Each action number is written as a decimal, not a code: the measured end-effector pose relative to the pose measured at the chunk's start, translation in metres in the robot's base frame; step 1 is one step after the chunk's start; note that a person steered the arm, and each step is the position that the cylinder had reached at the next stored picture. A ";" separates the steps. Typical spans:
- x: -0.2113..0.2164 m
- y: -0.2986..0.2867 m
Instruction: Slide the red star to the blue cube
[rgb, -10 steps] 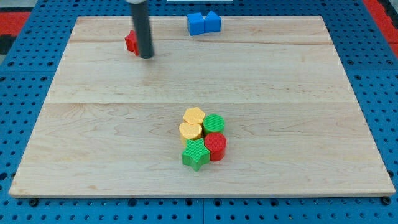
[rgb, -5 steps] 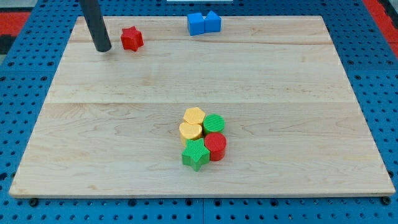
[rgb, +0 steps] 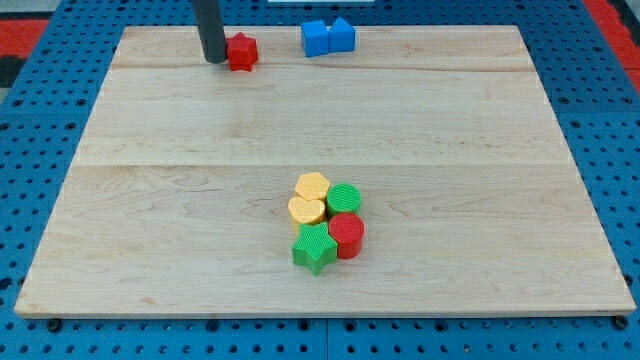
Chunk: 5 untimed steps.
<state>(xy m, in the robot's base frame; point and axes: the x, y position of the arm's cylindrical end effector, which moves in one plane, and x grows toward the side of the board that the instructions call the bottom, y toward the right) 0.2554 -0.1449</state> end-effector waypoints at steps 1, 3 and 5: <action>-0.004 -0.004; -0.009 0.029; -0.026 0.059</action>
<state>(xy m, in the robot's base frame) 0.2295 -0.0863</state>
